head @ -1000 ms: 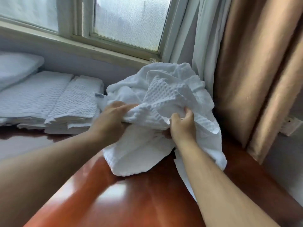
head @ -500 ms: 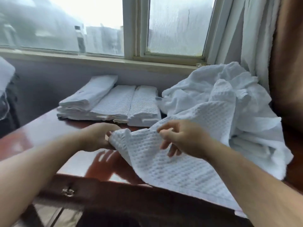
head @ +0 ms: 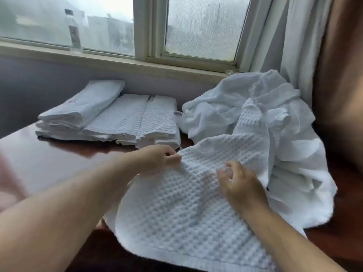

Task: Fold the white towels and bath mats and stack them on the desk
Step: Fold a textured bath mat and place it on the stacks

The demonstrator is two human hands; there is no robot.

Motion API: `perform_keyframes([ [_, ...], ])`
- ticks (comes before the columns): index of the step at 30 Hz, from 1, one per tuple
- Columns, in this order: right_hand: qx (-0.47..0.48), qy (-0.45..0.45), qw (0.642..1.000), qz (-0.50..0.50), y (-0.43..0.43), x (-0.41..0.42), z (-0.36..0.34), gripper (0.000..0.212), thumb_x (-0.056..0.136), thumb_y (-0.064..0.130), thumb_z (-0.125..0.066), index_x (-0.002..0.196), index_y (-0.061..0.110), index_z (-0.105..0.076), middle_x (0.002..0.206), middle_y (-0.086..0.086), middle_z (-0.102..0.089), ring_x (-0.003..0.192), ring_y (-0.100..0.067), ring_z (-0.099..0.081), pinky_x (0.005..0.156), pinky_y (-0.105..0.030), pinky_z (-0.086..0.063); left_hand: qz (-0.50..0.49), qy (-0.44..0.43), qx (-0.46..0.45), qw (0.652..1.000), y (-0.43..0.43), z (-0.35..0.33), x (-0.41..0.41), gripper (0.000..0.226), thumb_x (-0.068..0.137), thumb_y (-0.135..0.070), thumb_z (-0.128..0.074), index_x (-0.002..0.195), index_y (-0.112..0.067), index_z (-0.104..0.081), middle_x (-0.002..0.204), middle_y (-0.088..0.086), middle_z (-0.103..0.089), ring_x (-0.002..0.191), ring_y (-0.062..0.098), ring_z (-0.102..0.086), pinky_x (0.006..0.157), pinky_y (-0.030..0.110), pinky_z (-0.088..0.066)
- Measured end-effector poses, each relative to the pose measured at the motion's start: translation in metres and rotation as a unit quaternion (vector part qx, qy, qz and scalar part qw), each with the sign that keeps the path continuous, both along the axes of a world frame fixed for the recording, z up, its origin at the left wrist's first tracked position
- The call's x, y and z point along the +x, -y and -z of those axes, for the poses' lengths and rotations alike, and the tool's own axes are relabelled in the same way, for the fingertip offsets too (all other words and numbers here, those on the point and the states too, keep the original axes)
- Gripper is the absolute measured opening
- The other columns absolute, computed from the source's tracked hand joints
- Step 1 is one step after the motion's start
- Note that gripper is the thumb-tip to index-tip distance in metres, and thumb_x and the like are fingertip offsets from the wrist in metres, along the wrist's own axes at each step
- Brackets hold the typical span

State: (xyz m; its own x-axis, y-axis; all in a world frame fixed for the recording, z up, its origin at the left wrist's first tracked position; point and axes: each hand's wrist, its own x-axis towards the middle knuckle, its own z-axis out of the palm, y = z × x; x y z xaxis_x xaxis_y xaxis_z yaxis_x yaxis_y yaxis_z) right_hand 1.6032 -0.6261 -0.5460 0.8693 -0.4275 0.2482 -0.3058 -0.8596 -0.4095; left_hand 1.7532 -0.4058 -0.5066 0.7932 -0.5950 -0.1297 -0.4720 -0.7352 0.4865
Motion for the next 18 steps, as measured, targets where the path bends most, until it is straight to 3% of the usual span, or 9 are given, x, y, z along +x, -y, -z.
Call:
perform_keyframes([
  [2, 0.041, 0.023, 0.999, 0.010, 0.014, 0.003, -0.007, 0.060, 0.092, 0.063, -0.037, 0.140, 0.027, -0.041, 0.094, -0.001, -0.069, 0.093, -0.025, -0.063, 0.069, -0.036, -0.040, -0.008, -0.093, -0.088, 0.992, 0.018, 0.006, -0.005, 0.041, 0.082, -0.067, -0.067, 0.098, -0.029, -0.071, 0.088, -0.011, -0.075, 0.079, 0.005, -0.070, 0.073, 0.024, -0.054],
  [4, 0.048, 0.048, 0.997, 0.027, 0.028, 0.006, -0.013, 0.061, 0.095, 0.059, -0.046, 0.145, 0.025, -0.037, 0.100, -0.004, -0.069, 0.098, -0.029, -0.063, 0.072, -0.038, -0.041, 0.008, -0.114, -0.083, 0.990, 0.031, 0.015, -0.010, 0.036, 0.070, -0.060, -0.080, 0.089, -0.030, -0.071, 0.080, -0.015, -0.074, 0.068, -0.002, -0.068, 0.058, 0.014, -0.050],
  [6, -0.019, 0.142, 0.988, 0.052, 0.036, 0.006, -0.013, 0.065, 0.093, 0.046, -0.061, 0.146, 0.013, -0.041, 0.124, -0.015, -0.062, 0.117, -0.037, -0.056, 0.090, -0.045, -0.045, 0.004, -0.027, -0.083, 0.996, 0.040, 0.023, -0.013, 0.027, 0.070, -0.047, -0.082, 0.085, -0.029, -0.068, 0.077, -0.012, -0.071, 0.067, -0.001, -0.065, 0.053, 0.013, -0.043],
  [8, -0.057, 0.224, 0.965, 0.125, 0.039, 0.004, -0.012, 0.081, 0.088, 0.039, -0.073, 0.149, 0.003, -0.035, 0.140, -0.027, -0.047, 0.126, -0.043, -0.044, 0.102, -0.052, -0.038, 0.000, 0.064, -0.152, 0.986, 0.040, 0.020, -0.018, 0.022, 0.076, -0.036, -0.079, 0.091, -0.029, -0.065, 0.084, -0.013, -0.068, 0.079, 0.005, -0.064, 0.063, 0.019, -0.045],
  [11, 0.081, 0.234, 0.945, 0.211, 0.049, 0.008, -0.023, 0.098, 0.083, 0.054, -0.074, 0.153, 0.004, -0.026, 0.149, -0.025, -0.040, 0.134, -0.042, -0.039, 0.107, -0.054, -0.034, -0.007, 0.145, -0.246, 0.958, 0.024, 0.008, -0.021, 0.019, 0.082, -0.032, -0.075, 0.098, -0.029, -0.065, 0.088, -0.011, -0.069, 0.089, 0.014, -0.065, 0.079, 0.036, -0.052],
  [14, 0.208, 0.150, 0.947, 0.193, 0.041, 0.017, -0.035, 0.069, 0.084, 0.058, -0.071, 0.126, 0.006, -0.058, 0.120, -0.012, -0.068, 0.117, -0.032, -0.061, 0.089, -0.039, -0.047, -0.038, 0.204, -0.303, 0.930, 0.002, -0.011, -0.021, 0.013, 0.086, -0.032, -0.074, 0.090, -0.023, -0.065, 0.078, -0.008, -0.068, 0.078, 0.014, -0.065, 0.072, 0.038, -0.051],
  [16, 0.250, 0.160, 0.948, 0.117, 0.024, 0.021, -0.039, 0.033, 0.091, 0.044, -0.069, 0.088, 0.012, -0.066, 0.074, 0.011, -0.069, 0.082, -0.006, -0.069, 0.064, -0.024, -0.045, -0.020, 0.091, -0.306, 0.948, -0.014, -0.024, -0.019, 0.019, 0.088, -0.046, -0.073, 0.090, -0.027, -0.070, 0.079, -0.012, -0.072, 0.072, 0.004, -0.065, 0.065, 0.030, -0.051],
  [17, 0.265, 0.165, 0.947, 0.074, 0.013, 0.020, -0.041, 0.029, 0.094, 0.037, -0.067, 0.076, 0.015, -0.062, 0.060, 0.015, -0.062, 0.062, 0.008, -0.062, 0.054, -0.016, -0.042, -0.001, -0.006, -0.277, 0.961, -0.022, -0.030, -0.021, 0.027, 0.085, -0.061, -0.067, 0.093, -0.036, -0.073, 0.085, -0.016, -0.074, 0.074, 0.000, -0.066, 0.063, 0.023, -0.051],
  [18, 0.287, 0.161, 0.944, 0.031, 0.003, 0.020, -0.041, 0.028, 0.096, 0.032, -0.064, 0.072, 0.017, -0.061, 0.058, 0.014, -0.061, 0.058, 0.012, -0.060, 0.052, -0.009, -0.041, 0.010, -0.096, -0.236, 0.967, -0.029, -0.034, -0.025, 0.035, 0.079, -0.074, -0.057, 0.094, -0.047, -0.073, 0.092, -0.023, -0.073, 0.079, -0.003, -0.067, 0.063, 0.019, -0.051],
])
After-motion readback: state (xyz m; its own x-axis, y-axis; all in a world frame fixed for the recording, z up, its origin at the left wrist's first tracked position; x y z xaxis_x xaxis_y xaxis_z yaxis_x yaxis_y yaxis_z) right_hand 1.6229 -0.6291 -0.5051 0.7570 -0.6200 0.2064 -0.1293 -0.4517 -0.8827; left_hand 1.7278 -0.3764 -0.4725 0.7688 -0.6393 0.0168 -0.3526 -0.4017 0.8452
